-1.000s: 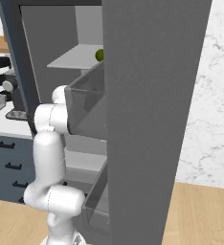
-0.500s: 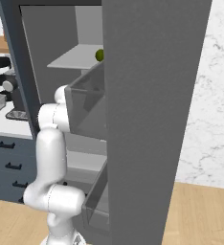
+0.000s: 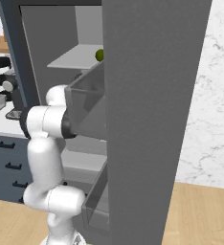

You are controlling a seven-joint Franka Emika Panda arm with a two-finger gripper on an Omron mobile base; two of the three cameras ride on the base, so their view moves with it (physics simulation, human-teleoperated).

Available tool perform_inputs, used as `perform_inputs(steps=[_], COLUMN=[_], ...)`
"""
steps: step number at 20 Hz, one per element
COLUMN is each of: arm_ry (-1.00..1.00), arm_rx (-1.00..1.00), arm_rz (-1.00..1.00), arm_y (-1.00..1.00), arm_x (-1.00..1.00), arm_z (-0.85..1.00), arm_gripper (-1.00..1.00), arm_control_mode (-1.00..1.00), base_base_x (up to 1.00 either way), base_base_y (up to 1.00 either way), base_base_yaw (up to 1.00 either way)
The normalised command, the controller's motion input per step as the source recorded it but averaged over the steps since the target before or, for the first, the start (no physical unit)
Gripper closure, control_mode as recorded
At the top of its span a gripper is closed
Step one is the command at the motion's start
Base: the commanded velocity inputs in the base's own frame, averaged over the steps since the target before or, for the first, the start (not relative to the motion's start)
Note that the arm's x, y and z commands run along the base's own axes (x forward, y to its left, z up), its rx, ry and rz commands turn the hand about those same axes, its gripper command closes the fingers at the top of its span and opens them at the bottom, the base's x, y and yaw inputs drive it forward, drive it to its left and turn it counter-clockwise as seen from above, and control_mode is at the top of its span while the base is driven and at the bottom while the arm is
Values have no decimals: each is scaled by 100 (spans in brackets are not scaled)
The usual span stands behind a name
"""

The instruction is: Place one lime and one fish in each tupperware on the nearby counter, to pack two identical lunches.

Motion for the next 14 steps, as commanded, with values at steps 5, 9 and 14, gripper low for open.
perform_inputs(steps=[5, 9, 14], arm_ry=[-34, -10, 14], arm_rx=[2, 12, 23], arm_rz=[-12, -19, -16], arm_y=[0, 11, 20], arm_x=[-100, -100, -100], arm_z=[70, 100, 100], arm_gripper=[100, 100, 100], arm_control_mode=[-100, -100, -100], base_base_x=[0, 0, 0], base_base_y=[0, 0, 0], base_base_yaw=[0, 0, 0])
